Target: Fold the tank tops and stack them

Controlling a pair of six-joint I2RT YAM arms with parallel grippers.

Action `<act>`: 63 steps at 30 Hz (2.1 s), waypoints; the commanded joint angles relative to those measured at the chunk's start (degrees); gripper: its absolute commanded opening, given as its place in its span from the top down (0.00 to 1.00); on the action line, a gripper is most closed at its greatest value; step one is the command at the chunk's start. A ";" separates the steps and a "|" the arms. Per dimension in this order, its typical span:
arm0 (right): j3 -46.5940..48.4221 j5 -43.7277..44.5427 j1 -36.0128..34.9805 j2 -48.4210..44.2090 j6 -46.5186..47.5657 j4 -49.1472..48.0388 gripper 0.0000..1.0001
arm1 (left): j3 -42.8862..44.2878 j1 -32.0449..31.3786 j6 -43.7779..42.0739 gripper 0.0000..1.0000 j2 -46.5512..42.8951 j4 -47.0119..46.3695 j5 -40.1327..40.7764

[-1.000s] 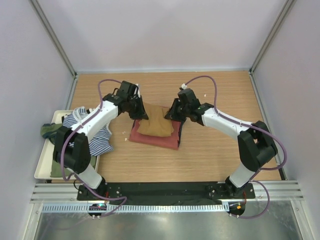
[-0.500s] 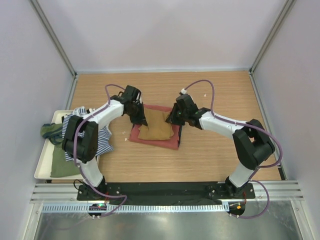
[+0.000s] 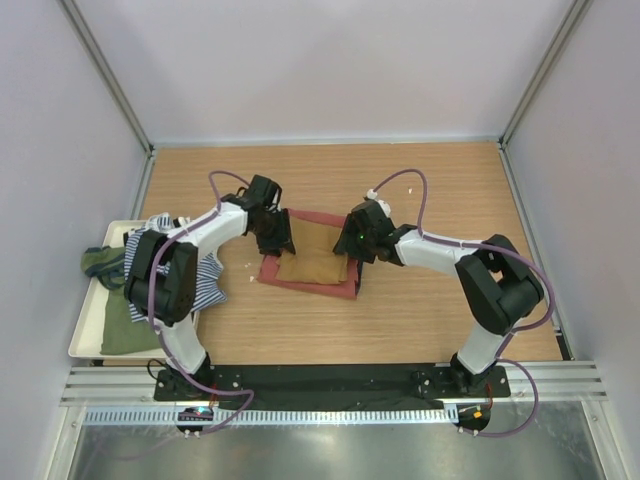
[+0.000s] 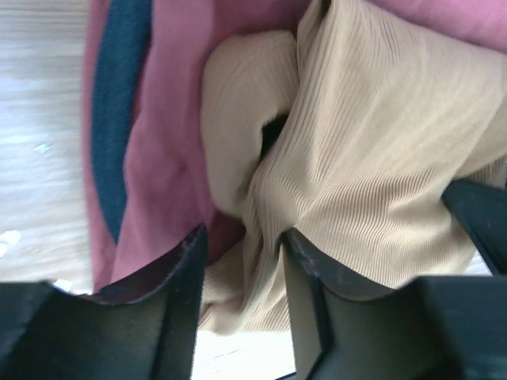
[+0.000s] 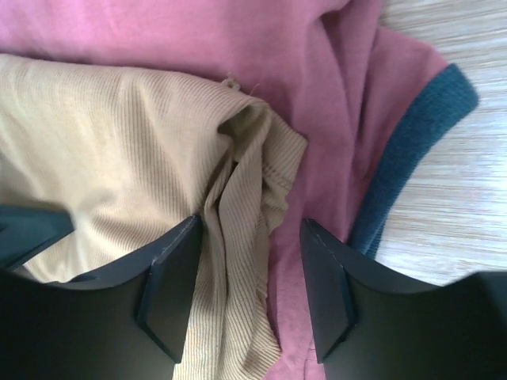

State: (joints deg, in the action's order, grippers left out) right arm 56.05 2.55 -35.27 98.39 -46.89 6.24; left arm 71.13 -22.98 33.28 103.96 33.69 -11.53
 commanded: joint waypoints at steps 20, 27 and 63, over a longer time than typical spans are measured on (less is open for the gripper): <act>-2.17 -7.20 2.65 -3.73 5.15 -2.10 0.22 | -9.51 -0.66 1.79 0.37 -30.74 0.41 4.15; -3.32 -13.26 5.21 1.27 3.83 -5.98 0.36 | -10.66 -0.66 1.26 0.37 -35.23 2.61 4.76; -12.72 4.17 58.65 -47.90 5.93 13.11 0.04 | -15.41 -0.75 4.16 0.37 -43.05 0.50 5.46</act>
State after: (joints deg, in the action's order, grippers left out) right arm 41.69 1.17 23.44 56.62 -41.47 15.73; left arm 56.25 -23.51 36.25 64.03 36.18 -7.03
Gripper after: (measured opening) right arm 0.963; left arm 0.630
